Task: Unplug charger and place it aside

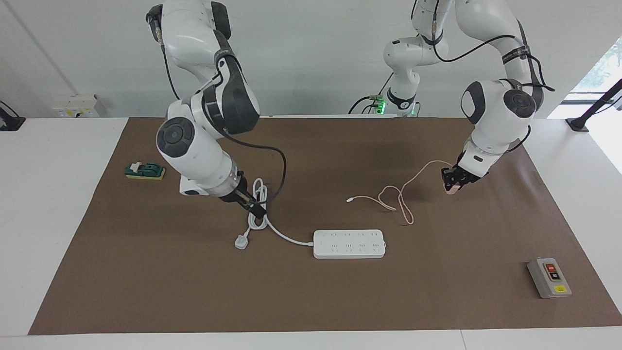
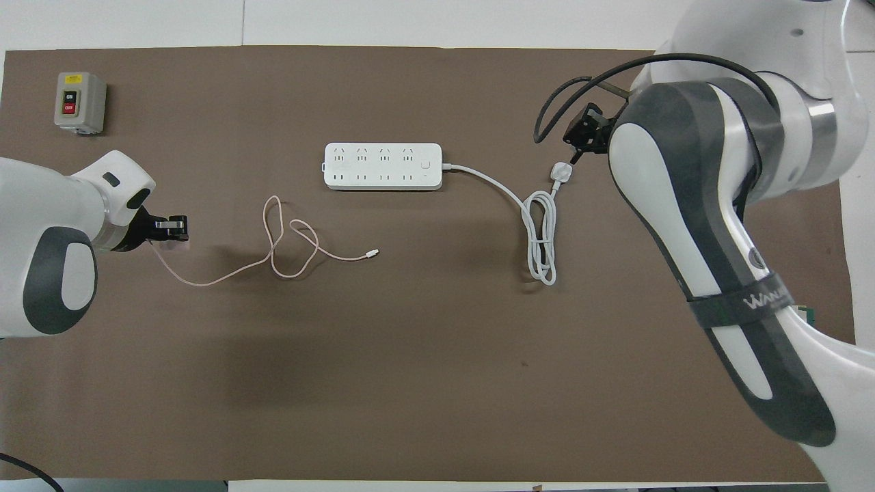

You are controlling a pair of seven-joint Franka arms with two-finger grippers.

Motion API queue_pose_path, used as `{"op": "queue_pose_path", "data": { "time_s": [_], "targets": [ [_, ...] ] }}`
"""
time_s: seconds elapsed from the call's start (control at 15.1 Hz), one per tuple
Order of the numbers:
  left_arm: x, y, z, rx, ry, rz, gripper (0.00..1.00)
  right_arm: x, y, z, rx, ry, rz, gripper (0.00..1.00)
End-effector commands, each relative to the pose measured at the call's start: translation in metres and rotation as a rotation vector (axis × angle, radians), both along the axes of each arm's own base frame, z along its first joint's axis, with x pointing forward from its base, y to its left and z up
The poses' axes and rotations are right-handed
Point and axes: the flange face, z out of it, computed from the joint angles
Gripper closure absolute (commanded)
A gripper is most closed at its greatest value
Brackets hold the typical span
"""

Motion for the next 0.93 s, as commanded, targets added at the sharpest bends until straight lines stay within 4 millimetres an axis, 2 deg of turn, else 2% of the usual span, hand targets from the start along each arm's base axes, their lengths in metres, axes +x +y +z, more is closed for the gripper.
{"op": "queue_pose_path", "data": {
  "time_s": [0.0, 0.13, 0.27, 0.6, 0.66, 0.73, 0.8, 0.86],
  "targets": [
    [-0.019, 0.000, -0.016, -0.006, -0.042, -0.020, 1.00, -0.031, -0.031, 0.029, -0.009, -0.009, 0.162, 0.00],
    [-0.021, -0.001, -0.023, -0.007, -0.055, -0.026, 1.00, -0.052, -0.053, 0.048, -0.032, -0.026, 0.278, 0.00],
    [-0.024, -0.003, -0.030, -0.008, -0.058, -0.030, 1.00, -0.060, -0.071, 0.062, -0.029, -0.039, 0.337, 0.00],
    [-0.025, -0.002, -0.033, -0.006, -0.049, -0.055, 1.00, -0.092, -0.078, 0.098, -0.059, -0.057, 0.376, 0.00],
    [-0.024, 0.002, -0.032, -0.006, -0.049, -0.047, 0.71, -0.095, -0.080, 0.100, -0.057, -0.059, 0.389, 0.00],
    [-0.025, 0.004, -0.032, -0.005, -0.049, -0.046, 0.32, -0.095, -0.086, 0.097, -0.053, -0.053, 0.408, 0.00],
    [-0.024, 0.008, -0.032, -0.005, -0.054, -0.041, 0.00, -0.097, -0.088, 0.096, -0.049, -0.050, 0.405, 0.00],
    [-0.024, 0.019, -0.035, -0.004, -0.051, -0.030, 0.00, -0.097, -0.090, 0.096, -0.049, -0.050, 0.405, 0.00]
  ]
}}
